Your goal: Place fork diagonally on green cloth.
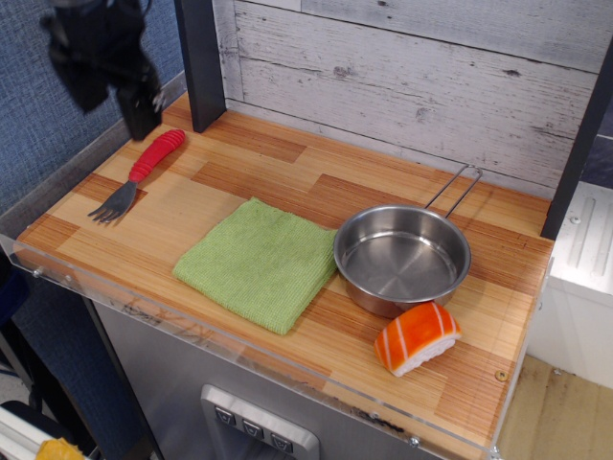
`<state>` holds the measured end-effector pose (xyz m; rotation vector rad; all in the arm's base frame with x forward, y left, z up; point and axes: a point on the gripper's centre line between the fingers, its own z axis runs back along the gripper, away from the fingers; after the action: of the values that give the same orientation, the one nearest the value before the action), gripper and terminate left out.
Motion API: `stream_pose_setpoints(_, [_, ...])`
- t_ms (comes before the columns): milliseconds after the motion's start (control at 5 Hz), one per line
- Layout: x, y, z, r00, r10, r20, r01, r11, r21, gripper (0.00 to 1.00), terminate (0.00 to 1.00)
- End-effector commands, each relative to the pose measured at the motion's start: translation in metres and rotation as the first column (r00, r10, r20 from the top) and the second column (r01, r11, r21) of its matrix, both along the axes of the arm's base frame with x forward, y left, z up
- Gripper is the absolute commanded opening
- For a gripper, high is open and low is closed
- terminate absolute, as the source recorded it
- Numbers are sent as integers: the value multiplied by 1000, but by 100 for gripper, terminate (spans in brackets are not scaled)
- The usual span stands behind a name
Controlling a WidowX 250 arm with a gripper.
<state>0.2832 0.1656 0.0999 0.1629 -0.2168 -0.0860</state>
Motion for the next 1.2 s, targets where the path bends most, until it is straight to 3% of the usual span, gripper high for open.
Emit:
stream_pose_setpoints(0, [14, 24, -17, 998, 63, -1, -63, 998, 9, 100, 0])
stream_pose_setpoints(600, [35, 38, -58, 992, 100, -80, -99, 995, 13, 100, 0])
stream_pose_setpoints(1000, [41, 36, -71, 991, 96, -96, -95, 995, 12, 100, 0])
